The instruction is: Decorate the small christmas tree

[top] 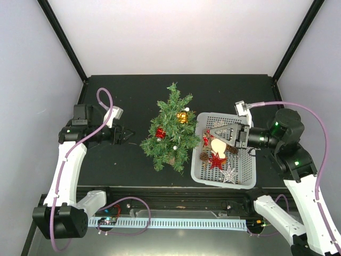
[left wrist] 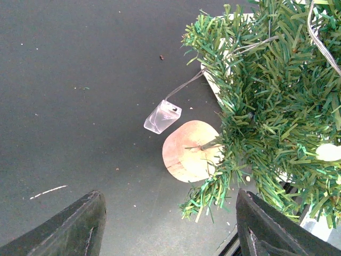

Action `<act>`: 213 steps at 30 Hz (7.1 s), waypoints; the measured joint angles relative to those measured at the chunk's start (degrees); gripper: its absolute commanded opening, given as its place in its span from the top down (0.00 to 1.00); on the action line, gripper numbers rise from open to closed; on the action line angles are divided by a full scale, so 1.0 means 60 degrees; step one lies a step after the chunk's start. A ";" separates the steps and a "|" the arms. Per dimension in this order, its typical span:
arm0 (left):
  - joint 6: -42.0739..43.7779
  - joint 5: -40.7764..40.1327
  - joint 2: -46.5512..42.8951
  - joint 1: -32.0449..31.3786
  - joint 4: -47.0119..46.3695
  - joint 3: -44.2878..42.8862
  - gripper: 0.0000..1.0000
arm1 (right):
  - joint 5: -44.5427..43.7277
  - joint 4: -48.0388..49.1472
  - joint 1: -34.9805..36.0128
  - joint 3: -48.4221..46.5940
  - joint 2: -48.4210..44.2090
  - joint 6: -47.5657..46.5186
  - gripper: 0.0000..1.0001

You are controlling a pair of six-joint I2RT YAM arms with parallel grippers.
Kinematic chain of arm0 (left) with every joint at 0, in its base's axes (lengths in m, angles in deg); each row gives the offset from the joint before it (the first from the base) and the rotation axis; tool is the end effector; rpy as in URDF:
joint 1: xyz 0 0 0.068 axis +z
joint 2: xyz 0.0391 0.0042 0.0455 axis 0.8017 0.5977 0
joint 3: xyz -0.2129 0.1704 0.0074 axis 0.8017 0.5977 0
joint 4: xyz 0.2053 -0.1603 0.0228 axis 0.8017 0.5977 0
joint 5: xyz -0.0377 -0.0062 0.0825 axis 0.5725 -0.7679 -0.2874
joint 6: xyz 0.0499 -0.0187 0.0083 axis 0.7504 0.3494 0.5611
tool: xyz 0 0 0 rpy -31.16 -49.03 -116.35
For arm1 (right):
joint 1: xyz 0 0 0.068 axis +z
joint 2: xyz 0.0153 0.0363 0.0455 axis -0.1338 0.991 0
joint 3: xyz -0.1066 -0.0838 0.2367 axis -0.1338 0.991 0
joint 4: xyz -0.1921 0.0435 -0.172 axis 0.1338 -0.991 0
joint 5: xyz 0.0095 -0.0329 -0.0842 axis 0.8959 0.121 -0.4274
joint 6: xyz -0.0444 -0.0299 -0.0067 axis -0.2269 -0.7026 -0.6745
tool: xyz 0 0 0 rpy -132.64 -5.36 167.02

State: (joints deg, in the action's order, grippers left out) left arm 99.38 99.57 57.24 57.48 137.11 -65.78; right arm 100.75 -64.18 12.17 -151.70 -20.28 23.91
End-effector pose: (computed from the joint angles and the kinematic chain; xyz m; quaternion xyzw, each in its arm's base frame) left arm 0.1862 -0.0119 0.3179 0.1845 0.8686 -0.3225 0.3280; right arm 0.1087 0.0718 0.4275 -0.1307 0.7187 0.6365 0.2473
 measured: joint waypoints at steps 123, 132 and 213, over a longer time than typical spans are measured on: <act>-0.0069 -0.0011 0.0375 0.0062 -0.0226 0.0208 0.29 | -0.9686 -0.3610 0.5479 -0.2368 0.3971 -0.1479 0.72; -0.0073 -0.0015 0.0382 0.0062 -0.0229 0.0208 0.29 | -0.9868 -0.3650 0.5479 -0.2404 0.3818 -0.1566 0.61; 0.0346 -0.1024 0.1555 0.0732 0.0663 -0.1315 0.01 | -0.8546 -0.3923 0.0863 0.2725 0.3898 -0.1596 0.25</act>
State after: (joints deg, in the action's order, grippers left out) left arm 101.46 93.42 66.57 61.87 141.09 -73.67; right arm 49.48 -87.72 17.35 -135.36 3.11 14.33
